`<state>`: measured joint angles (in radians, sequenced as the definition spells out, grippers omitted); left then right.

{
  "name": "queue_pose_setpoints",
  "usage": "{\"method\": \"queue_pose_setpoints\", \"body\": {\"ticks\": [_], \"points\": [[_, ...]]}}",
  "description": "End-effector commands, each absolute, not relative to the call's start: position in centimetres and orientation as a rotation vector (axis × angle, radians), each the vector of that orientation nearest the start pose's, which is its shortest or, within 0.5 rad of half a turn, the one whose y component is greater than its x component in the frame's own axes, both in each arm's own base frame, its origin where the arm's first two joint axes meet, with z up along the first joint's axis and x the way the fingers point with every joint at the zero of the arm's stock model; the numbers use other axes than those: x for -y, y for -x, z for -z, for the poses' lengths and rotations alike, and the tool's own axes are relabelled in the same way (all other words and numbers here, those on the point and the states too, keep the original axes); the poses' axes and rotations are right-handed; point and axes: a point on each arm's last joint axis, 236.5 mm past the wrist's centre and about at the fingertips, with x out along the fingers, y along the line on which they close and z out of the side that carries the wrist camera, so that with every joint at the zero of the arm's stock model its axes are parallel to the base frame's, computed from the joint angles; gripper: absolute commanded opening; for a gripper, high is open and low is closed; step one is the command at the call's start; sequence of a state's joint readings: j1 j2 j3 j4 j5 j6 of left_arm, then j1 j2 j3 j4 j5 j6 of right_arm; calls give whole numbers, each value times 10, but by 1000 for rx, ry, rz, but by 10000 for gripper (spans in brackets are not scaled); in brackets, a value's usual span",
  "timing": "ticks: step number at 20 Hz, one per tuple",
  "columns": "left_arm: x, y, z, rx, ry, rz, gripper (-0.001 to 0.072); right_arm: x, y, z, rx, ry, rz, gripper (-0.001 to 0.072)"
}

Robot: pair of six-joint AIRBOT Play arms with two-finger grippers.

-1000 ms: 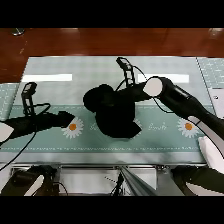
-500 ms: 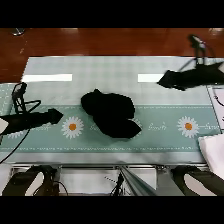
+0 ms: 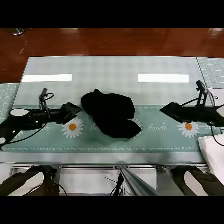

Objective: Fold the shirts.

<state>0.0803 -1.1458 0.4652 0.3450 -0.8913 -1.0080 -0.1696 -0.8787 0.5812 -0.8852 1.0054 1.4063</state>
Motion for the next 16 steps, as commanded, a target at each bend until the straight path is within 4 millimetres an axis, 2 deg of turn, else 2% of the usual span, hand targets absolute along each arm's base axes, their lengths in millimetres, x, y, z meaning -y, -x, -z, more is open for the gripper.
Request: {"method": "queue_pose_setpoints", "body": {"ticks": [1,4,6,7,9,14,16], "points": [[184,-323,59,-1137,975,514,701,-98,-284,24,-1157,-658,-232,541],[212,-327,68,-1195,935,574,701,-105,-287,22,-1144,-657,-237,541],[217,-337,67,-1194,926,587,700,-108,-283,23,-1161,-656,-247,541],[217,-341,66,-1187,924,591,669,-108,-281,24,-1170,-649,-249,541],[217,-346,63,-1174,910,601,29,-107,-275,28,-1197,-630,-252,541],[223,-348,51,-1154,889,662,20,-116,-243,54,-1302,-655,-269,541],[223,-348,51,-1154,889,661,20,-128,-236,52,-1308,-673,-335,541]]}}
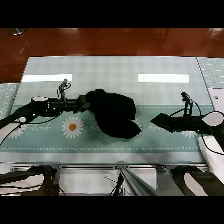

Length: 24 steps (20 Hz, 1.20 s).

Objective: Fold the shirts.

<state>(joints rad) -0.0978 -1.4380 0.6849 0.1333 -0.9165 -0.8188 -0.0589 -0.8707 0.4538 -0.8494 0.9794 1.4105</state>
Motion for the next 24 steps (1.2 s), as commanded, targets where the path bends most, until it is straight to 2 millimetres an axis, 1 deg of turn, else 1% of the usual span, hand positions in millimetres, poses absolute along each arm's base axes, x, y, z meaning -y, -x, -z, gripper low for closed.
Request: {"method": "queue_pose_setpoints", "body": {"ticks": [1,4,9,12,13,15,16,17,18,19,20,21,22,23,24], "points": [[223,-348,51,-1154,888,661,20,-132,-237,50,-1301,-687,-353,541],[223,-348,51,-1154,889,661,20,-150,-239,47,-1311,-754,-444,541],[223,-348,51,-1157,892,661,20,-167,-241,71,-1388,-857,-488,541],[223,-348,51,-1157,892,661,20,-192,-227,87,-1489,-798,-547,540],[224,-348,51,-1157,892,662,20,-200,-226,90,-1506,-775,-561,541],[225,-346,49,-1161,895,672,20,-213,-232,96,-1518,-745,-557,541],[226,-345,48,-1164,897,680,20,-220,-235,95,-1524,-728,-575,531],[228,-342,47,-1170,900,692,20,-227,-237,89,-1524,-714,-601,404],[229,-340,45,-1174,903,704,20,-235,-240,82,-1514,-692,-638,202],[230,-339,44,-1176,905,713,20,-239,-242,75,-1504,-657,-674,29],[230,-339,40,-1171,909,722,20,-242,-245,66,-1501,-617,-712,29],[227,-342,31,-1150,910,735,19,-245,-246,53,-1502,-590,-763,28],[224,-350,10,-1104,907,767,19,-246,-253,38,-1489,-548,-797,28],[219,-360,-21,-1033,891,810,18,-243,-267,20,-1452,-490,-800,28],[210,-375,-64,-929,866,842,18,-239,-293,-10,-1368,-413,-779,28]]}}
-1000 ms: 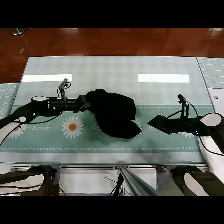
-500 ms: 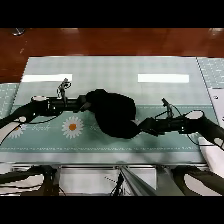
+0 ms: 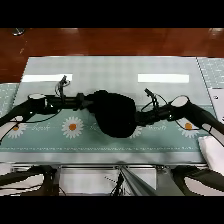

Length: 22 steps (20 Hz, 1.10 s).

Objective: Fold the shirts.

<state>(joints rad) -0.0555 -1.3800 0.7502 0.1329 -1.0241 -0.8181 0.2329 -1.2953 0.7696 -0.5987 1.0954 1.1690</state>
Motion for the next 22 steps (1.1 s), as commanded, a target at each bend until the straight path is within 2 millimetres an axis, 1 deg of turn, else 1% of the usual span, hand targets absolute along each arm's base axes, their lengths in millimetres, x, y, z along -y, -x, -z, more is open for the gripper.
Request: {"method": "queue_pose_setpoints", "body": {"ticks": [1,2,3,4,5,6,7,8,9,10,11,12,13,14,16,17,18,19,20,21,22], "points": [[200,-390,-114,-813,836,855,18,-233,-324,-52,-1244,-333,-754,27],[186,-404,-174,-675,790,864,18,-226,-353,-103,-1107,-264,-722,27],[172,-410,-228,-583,773,844,18,-218,-379,-169,-944,-203,-685,27],[157,-412,-279,-518,730,807,17,-209,-392,-233,-797,-157,-654,27],[144,-408,-316,-483,642,762,18,-198,-394,-300,-650,-114,-626,28],[129,-399,-348,-459,527,694,18,-187,-385,-357,-522,-81,-604,27],[115,-387,-374,-436,412,620,18,-176,-366,-408,-406,-55,-586,27],[100,-372,-400,-401,295,538,18,-167,-344,-447,-308,-38,-578,27],[87,-355,-424,-355,209,467,18,-159,-320,-474,-229,-34,-572,27],[73,-336,-449,-298,142,389,18,-147,-296,-492,-170,-21,-547,28],[63,-317,-471,-237,94,331,18,-134,-273,-503,-129,-8,-516,28],[55,-295,-489,-178,57,282,18,-123,-251,-512,-91,0,-494,28],[50,-275,-498,-141,33,246,19,-111,-232,-517,-59,-1,-464,28],[49,-253,-506,-106,16,224,19,-102,-216,-519,-40,-3,-445,28],[54,-220,-509,-68,7,222,19,-93,-188,-512,-43,-3,-433,28],[56,-207,-504,-72,5,224,19,-88,-178,-505,-60,-10,-426,28],[58,-199,-495,-95,12,226,19,-84,-172,-497,-84,-14,-414,28],[59,-195,-480,-142,24,229,19,-82,-168,-487,-112,-20,-408,28],[61,-193,-462,-199,37,237,19,-82,-168,-476,-145,-24,-407,28],[65,-194,-438,-277,63,256,19,-83,-170,-462,-189,-30,-406,28],[71,-198,-414,-353,90,287,19,-85,-177,-445,-242,-35,-404,28]]}}
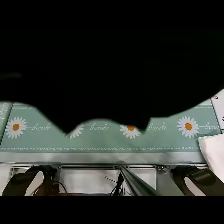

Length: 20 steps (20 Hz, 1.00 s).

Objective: Fold the shirts.

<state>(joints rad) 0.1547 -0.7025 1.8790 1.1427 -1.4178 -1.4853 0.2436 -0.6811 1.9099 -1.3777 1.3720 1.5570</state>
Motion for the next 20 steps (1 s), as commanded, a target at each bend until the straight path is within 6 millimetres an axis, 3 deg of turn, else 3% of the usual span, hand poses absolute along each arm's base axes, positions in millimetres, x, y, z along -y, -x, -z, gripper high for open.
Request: {"method": "queue_pose_setpoints", "body": {"ticks": [1,5,9,11,13,16,17,18,19,20], "points": [[81,-205,-384,-439,128,336,19,-87,-187,-425,-300,-39,-400,28],[111,-243,-249,-779,339,487,19,-99,-254,-308,-562,-82,-352,28],[104,-300,-124,-902,523,411,20,-93,-327,-178,-803,-117,-201,28],[97,-326,-80,-939,547,356,20,-103,-361,-136,-892,-162,-201,28],[97,-350,-48,-976,558,325,20,-108,-393,-100,-965,-250,-191,28],[97,-377,-2,-1034,620,265,27,-120,-425,-57,-1072,-409,-220,29],[98,-383,8,-1054,649,256,132,-123,-432,-47,-1099,-467,-229,71],[98,-388,15,-1074,654,251,501,-124,-438,-43,-1115,-505,-244,337],[95,-392,17,-1093,645,257,702,-122,-440,-42,-1132,-524,-263,602],[88,-393,14,-1121,600,276,705,-114,-437,-43,-1156,-495,-290,627]]}}
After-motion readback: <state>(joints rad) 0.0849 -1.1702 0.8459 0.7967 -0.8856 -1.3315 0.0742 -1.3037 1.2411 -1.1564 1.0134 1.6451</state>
